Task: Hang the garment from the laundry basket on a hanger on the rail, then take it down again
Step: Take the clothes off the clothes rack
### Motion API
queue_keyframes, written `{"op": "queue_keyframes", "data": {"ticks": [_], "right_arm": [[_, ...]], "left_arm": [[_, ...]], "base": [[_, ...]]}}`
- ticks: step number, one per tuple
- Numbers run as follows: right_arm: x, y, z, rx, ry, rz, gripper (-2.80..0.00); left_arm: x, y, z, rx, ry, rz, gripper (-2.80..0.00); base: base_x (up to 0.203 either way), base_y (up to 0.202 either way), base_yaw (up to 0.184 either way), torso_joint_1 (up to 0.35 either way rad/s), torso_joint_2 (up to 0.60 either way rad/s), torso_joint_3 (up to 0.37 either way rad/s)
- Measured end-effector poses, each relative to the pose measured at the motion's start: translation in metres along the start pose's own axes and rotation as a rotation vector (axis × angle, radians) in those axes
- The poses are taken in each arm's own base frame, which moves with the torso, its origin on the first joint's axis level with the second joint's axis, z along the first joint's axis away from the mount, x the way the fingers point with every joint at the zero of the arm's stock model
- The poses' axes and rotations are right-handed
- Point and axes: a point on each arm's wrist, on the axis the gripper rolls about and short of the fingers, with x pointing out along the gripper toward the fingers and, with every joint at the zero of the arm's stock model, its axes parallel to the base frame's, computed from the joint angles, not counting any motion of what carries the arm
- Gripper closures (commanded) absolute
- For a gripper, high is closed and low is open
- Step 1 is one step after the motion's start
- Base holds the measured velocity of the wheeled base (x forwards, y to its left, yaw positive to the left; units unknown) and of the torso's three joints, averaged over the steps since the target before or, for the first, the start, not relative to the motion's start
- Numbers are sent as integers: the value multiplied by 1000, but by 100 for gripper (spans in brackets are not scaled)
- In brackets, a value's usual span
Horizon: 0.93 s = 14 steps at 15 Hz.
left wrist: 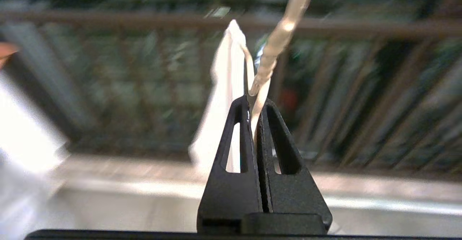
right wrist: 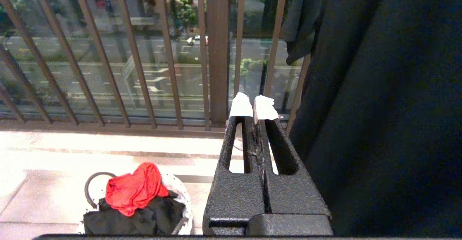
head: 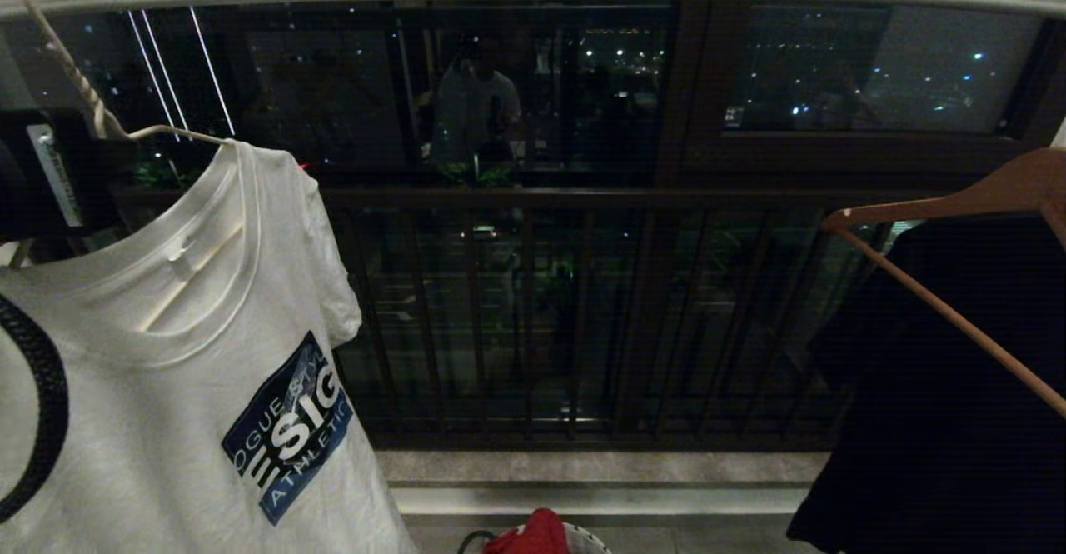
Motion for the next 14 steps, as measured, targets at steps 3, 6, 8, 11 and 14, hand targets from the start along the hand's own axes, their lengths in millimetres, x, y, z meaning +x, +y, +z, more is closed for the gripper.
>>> {"op": "queue_keyframes", "data": {"ticks": [3,6,8,11,14], "right_arm": [[0,0,0,0,0,0,0],[0,0,0,-1,0,0,0],[0,0,0,0,0,0,0],[0,0,0,0,0,0,0],[0,0,0,0,0,0,0]], "left_arm": [[-8,4,3,-29,-49,-57,0],[-15,7,11,-45,-80,-61,0],[-20,9,18,-56,-108,-86,0],[-30,14,26,-63,-144,-123,0],[-39,18,25,-52,-123,-168,0]], "base": [[0,0,0,0,0,0],[0,0,0,0,0,0],[0,0,0,0,0,0],[0,0,0,0,0,0],[0,0,0,0,0,0]]}}
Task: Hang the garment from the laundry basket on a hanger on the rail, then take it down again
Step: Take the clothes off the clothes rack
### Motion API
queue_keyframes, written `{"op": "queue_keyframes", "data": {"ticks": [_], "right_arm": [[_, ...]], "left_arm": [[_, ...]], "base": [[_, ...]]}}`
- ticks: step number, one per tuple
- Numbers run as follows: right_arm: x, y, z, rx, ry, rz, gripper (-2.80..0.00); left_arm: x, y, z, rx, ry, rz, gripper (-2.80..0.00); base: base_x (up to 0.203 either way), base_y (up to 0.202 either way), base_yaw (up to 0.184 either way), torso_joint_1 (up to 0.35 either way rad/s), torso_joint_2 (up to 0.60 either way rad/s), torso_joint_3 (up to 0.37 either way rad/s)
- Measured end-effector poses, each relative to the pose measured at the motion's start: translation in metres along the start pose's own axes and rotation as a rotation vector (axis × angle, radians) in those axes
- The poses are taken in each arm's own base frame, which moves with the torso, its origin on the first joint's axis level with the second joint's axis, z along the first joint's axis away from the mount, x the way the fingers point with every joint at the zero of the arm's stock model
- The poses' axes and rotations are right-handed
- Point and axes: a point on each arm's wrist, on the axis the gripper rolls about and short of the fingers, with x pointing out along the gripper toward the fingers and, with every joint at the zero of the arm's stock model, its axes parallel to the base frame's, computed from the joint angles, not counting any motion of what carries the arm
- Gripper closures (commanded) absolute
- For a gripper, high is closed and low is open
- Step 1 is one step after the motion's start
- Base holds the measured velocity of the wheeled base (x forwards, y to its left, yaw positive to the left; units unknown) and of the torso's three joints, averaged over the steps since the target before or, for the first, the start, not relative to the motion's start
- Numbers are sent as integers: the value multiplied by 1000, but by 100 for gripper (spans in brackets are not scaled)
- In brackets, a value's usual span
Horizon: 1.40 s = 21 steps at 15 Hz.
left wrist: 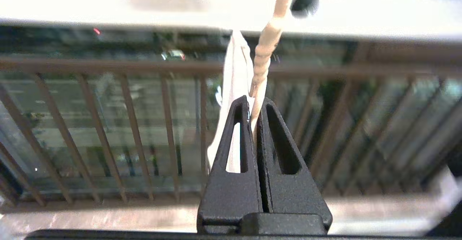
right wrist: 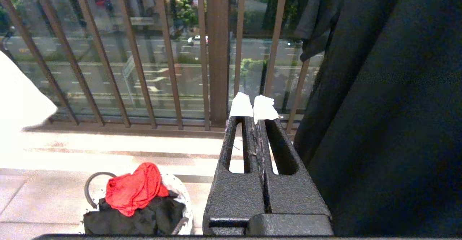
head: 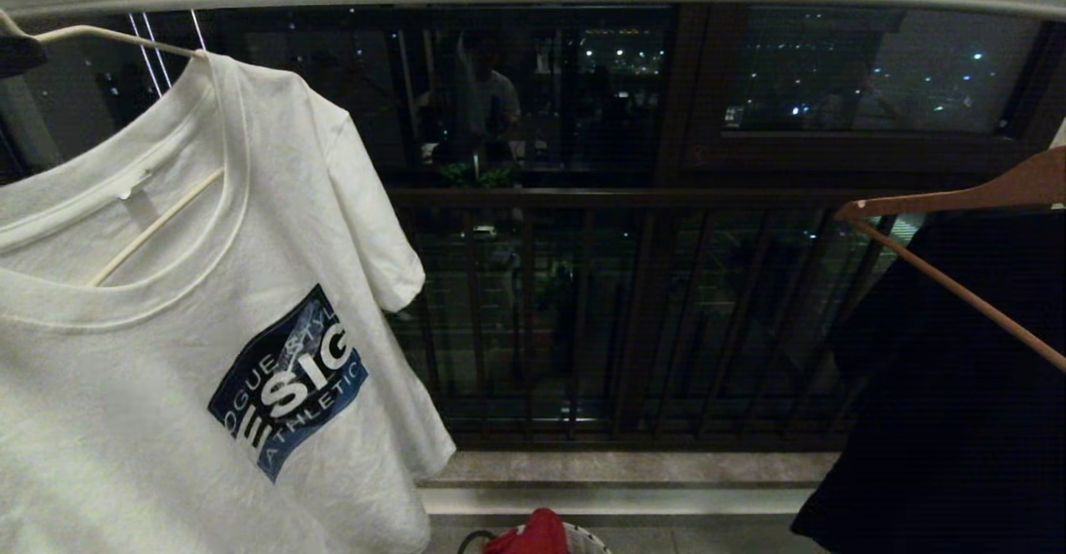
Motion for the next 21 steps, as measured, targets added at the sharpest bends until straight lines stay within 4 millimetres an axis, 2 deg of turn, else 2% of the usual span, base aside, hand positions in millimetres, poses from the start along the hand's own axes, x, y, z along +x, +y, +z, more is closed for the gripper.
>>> {"op": "queue_keyframes", "data": {"ticks": [6,10,15,21], "right_arm": [[0,0,0,0,0,0,0],[0,0,0,0,0,0,0],[0,0,0,0,0,0,0],[0,0,0,0,0,0,0]], "left_arm": [[-11,0,-27,10,168,-235,0],[-3,-5,-52,18,244,-374,0],[40,-22,-81,13,238,-402,0],[98,-47,-142,29,303,-421,0]], "base": [[0,0,0,0,0,0],[0,0,0,0,0,0],[0,0,0,0,0,0],[0,0,0,0,0,0]]}}
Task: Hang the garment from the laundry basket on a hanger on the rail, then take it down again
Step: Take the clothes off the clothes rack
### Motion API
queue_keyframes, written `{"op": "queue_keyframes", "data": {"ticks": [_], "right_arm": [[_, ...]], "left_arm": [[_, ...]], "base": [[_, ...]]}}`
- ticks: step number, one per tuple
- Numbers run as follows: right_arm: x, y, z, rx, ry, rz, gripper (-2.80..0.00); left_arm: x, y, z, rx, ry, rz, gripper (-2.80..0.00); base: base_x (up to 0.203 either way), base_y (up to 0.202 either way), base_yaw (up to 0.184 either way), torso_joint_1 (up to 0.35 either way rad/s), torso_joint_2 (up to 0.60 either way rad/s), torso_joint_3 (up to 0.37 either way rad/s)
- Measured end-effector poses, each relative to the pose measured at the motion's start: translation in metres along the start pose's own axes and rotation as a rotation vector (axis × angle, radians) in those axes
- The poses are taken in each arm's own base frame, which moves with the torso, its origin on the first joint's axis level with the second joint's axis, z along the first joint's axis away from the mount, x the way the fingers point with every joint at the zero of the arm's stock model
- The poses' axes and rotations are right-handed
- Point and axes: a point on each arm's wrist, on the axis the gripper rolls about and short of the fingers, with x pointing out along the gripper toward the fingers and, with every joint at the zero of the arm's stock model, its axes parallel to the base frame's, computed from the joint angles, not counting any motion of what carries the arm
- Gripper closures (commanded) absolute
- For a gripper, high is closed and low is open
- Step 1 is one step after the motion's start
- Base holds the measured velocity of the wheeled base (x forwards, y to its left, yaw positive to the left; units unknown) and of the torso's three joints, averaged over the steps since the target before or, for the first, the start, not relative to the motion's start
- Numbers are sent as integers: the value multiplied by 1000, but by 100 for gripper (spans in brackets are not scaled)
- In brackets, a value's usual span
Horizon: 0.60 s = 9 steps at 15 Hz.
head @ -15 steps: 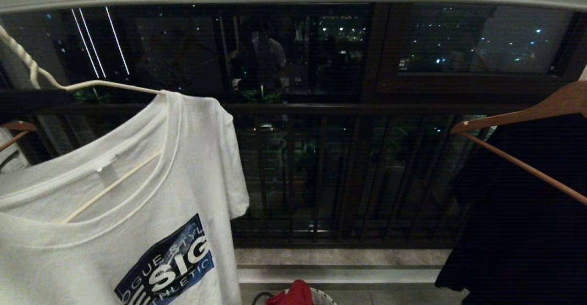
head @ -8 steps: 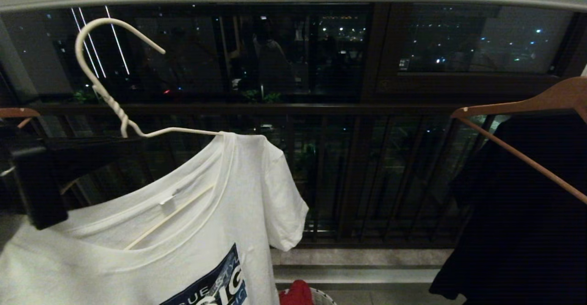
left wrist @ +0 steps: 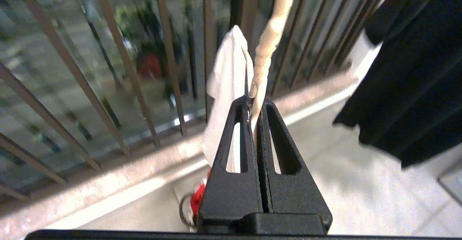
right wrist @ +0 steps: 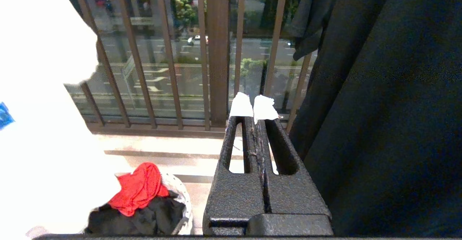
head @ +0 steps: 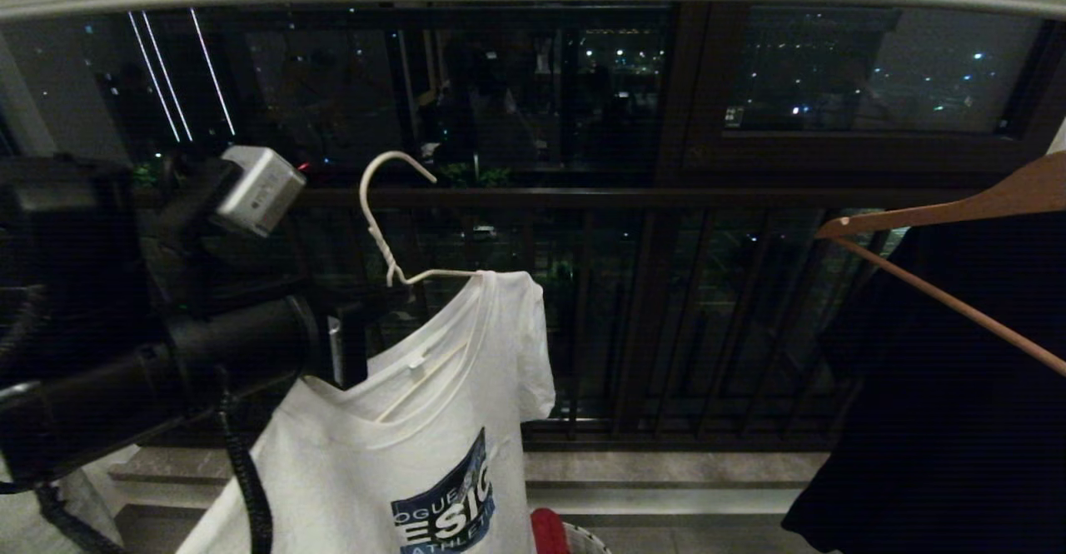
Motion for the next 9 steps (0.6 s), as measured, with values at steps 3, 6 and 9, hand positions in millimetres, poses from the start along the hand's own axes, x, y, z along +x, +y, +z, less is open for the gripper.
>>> {"op": "queue_keyframes", "data": {"ticks": [3,6,9], "right_arm": [[0,0,0,-4,-1,0,0],[0,0,0,-2,0,0,0],[0,0,0,9,-1,-5,0]], "left_arm": [[32,-5,-31,6,95,-33,0],[58,-8,-57,5,152,-99,0],[67,-9,-73,-3,214,-156,0]], "base": [[0,0,0,0,0,0],[0,0,0,0,0,0],[0,0,0,0,0,0]]}}
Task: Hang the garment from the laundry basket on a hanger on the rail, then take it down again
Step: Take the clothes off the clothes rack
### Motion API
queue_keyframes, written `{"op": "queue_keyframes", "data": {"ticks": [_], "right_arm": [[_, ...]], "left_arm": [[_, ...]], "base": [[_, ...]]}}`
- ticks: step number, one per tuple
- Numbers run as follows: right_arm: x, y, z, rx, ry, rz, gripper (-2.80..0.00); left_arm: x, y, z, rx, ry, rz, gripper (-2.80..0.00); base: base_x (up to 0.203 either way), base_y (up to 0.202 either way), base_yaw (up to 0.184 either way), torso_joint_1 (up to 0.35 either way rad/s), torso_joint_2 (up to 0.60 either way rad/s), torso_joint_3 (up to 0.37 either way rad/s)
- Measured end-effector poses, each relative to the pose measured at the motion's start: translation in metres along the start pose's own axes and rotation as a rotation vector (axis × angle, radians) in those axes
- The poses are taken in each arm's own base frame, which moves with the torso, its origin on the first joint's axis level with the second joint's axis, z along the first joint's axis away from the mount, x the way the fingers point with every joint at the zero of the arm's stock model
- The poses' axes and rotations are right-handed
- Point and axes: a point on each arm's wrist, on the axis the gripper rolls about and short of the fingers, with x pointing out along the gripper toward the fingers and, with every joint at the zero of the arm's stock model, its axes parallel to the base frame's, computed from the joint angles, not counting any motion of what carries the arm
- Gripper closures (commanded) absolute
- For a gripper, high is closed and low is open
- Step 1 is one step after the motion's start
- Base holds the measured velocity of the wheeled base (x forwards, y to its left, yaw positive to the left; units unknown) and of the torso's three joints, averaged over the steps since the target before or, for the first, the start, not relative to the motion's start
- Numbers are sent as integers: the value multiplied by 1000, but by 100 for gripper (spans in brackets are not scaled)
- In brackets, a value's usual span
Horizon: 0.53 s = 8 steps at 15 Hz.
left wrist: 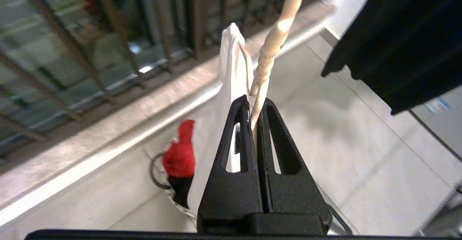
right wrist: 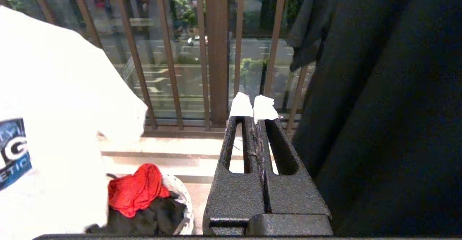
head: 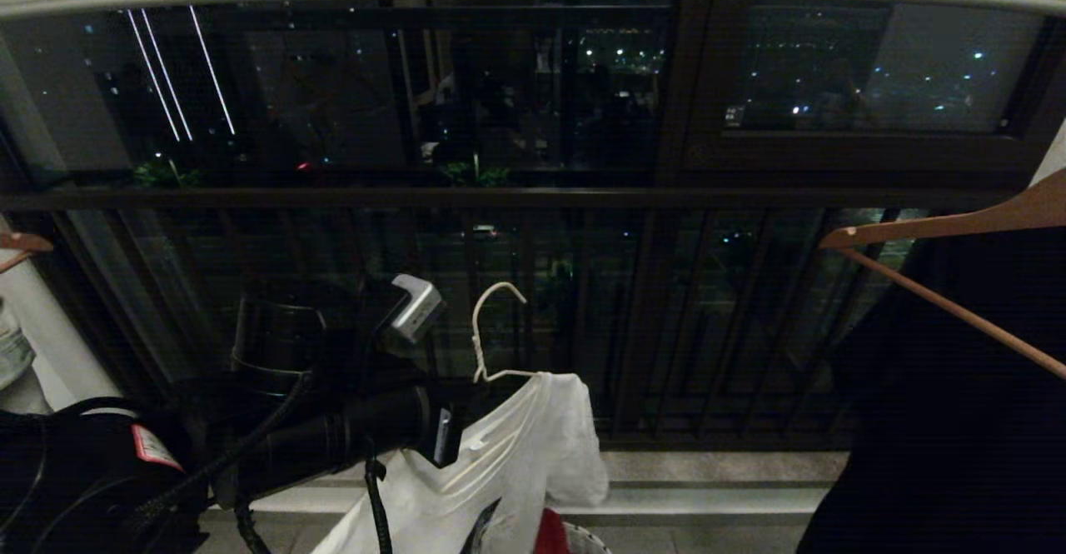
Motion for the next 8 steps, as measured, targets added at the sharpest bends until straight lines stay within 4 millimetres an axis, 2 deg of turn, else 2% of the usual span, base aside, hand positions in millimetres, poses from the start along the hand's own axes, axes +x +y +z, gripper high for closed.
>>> {"op": "queue_keyframes", "data": {"ticks": [6,8], "right_arm": [[-1,0,2,-3,-2,-1,0],[-5,0,20,0,-29,4,0]], "left_arm": [[3,0,-2,-4,4,-18,0],[1,0,1,-6,-26,-21,0]], "base": [[0,0,0,0,0,0],[0,0,0,0,0,0]]}}
